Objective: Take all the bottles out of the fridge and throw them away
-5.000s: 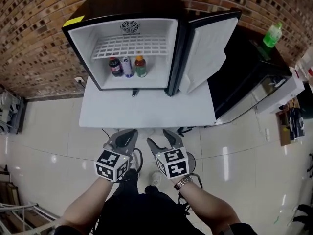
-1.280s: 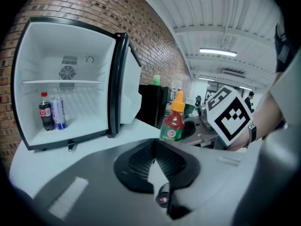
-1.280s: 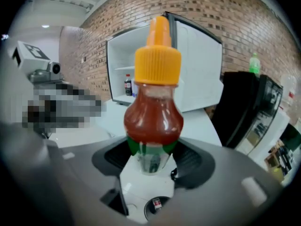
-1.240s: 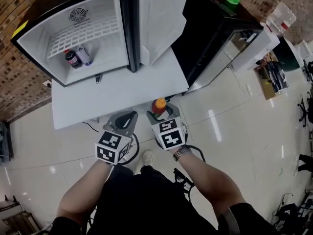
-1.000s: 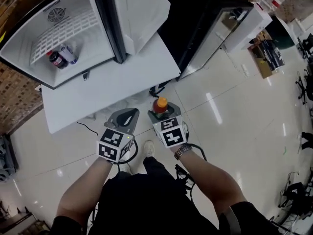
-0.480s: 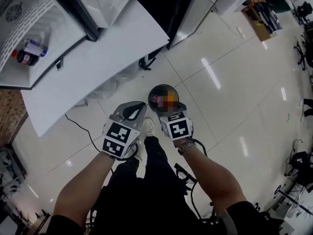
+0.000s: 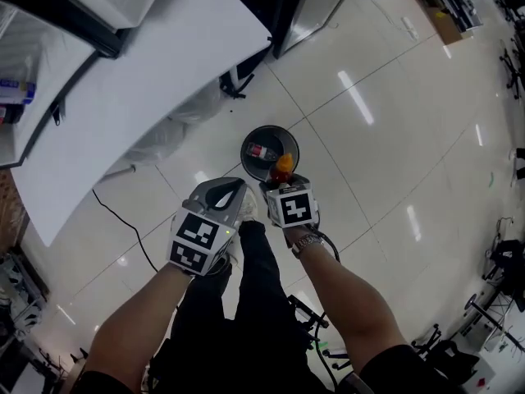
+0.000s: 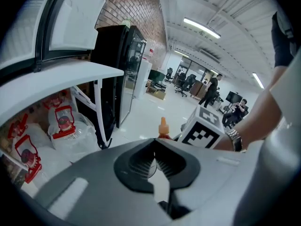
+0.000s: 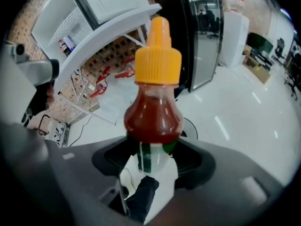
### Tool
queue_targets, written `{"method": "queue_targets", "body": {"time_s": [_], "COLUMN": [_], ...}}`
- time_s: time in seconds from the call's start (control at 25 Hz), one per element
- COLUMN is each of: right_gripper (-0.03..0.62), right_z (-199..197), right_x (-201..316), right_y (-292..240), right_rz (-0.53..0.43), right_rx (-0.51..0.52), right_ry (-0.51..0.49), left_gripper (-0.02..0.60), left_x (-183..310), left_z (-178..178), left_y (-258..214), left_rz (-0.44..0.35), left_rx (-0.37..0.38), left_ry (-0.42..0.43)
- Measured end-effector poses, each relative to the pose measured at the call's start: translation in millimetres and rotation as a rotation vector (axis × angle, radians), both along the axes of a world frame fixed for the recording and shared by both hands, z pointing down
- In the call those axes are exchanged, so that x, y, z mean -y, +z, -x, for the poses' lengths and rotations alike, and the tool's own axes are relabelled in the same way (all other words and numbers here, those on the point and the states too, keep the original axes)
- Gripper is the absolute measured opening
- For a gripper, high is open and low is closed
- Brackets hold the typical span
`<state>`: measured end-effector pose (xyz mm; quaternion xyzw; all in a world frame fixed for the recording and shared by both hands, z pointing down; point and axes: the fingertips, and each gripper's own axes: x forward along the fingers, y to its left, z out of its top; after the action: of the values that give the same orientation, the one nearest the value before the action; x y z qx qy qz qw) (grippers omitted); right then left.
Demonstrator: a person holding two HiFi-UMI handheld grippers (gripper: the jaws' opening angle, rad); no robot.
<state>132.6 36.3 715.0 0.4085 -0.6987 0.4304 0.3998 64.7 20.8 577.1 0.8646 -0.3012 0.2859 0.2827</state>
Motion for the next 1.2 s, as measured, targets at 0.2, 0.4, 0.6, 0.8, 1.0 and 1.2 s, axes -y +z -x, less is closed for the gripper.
{"method": "queue_targets", "body": {"time_s": [0.2,0.4,0.6,0.8,1.0,1.2], "right_gripper": [0.276,0.276,0.279,0.287,0.287,0.287], "right_z": [-9.0,-15.4,-26.1,-35.8,-30.1,-10.1], "right_x": [-8.2,-9.5,-8.9,1.2,-6.7,-16.7], "right_y": [53.5,89.5,114.7,121.4,118.0,105.5], "right_rz": [0.108,0.167,0.187,0.151,0.165,0.181], "right_rx": [-0.007,-0.004,-0.016,-0.045,-0.036,0.016], "right_ry": [0.045,0.075,0.113,0.14,0.121,0.1], "left_gripper": [0.004,0.003,0.004,0.005,0.003,0.005], "left_x": [-0.6,0.0,-3.1,-8.6,-10.7,-10.1], "left_z": [-1.2,-2.8,-8.0,-3.8,0.5,3.6], "left_y": [33.0,68.3,86.5,94.7,92.3,84.2], "left_rz": [0.05,0.102,0.134,0.156,0.158,0.149], "left_rx": [0.009,0.022,0.021,0.028,0.027,0.023], "left_ry": [0.003,-0.008,-0.017,-0.031,-0.051,-0.07]}}
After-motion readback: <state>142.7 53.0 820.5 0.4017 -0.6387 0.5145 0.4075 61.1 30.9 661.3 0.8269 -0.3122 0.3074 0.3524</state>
